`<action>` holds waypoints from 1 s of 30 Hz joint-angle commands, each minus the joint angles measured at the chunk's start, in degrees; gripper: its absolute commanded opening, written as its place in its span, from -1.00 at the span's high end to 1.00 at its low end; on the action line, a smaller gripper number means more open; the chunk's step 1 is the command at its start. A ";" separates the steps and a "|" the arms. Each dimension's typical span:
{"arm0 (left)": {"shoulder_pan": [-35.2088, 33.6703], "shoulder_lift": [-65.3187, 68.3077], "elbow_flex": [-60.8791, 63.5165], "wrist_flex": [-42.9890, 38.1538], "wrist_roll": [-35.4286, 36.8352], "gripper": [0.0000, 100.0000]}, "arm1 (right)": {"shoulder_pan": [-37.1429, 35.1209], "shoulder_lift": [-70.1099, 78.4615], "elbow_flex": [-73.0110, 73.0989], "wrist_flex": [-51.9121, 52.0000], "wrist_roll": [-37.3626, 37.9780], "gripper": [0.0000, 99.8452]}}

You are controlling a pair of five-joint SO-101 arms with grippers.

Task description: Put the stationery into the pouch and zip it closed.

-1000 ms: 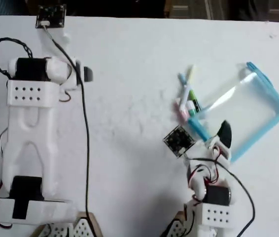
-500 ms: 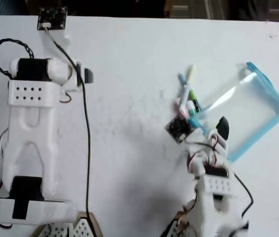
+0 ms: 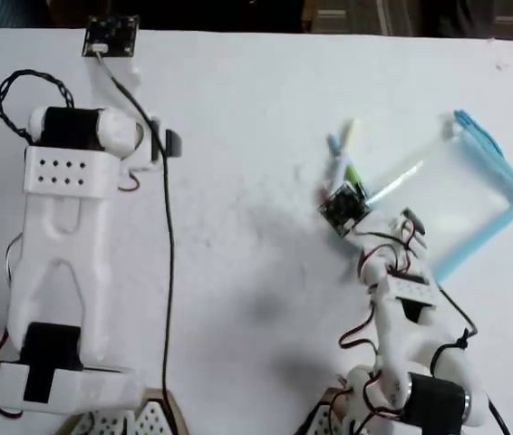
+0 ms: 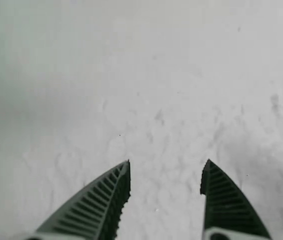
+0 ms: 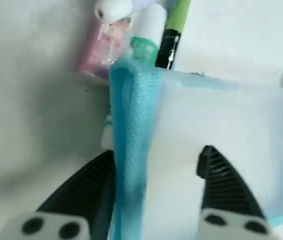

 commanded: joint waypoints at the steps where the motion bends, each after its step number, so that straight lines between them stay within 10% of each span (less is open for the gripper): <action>1: 0.48 -2.86 -0.53 0.00 0.09 0.52 | -0.13 -0.04 2.29 -8.04 2.29 0.94; 10: 0.04 -3.03 -0.53 0.44 -0.09 0.52 | -0.04 -16.92 8.00 -14.64 -1.49 0.97; 16: 0.04 -3.03 -0.97 0.44 -0.26 0.52 | -4.18 -43.38 8.35 0.13 -13.71 0.97; 24: -0.04 -3.03 -8.79 4.04 -0.26 0.52 | -26.42 -83.30 8.26 31.34 -18.55 0.97; 30: -3.38 -2.95 -12.84 5.71 -0.09 0.52 | -40.84 -78.37 2.46 41.71 -21.98 0.97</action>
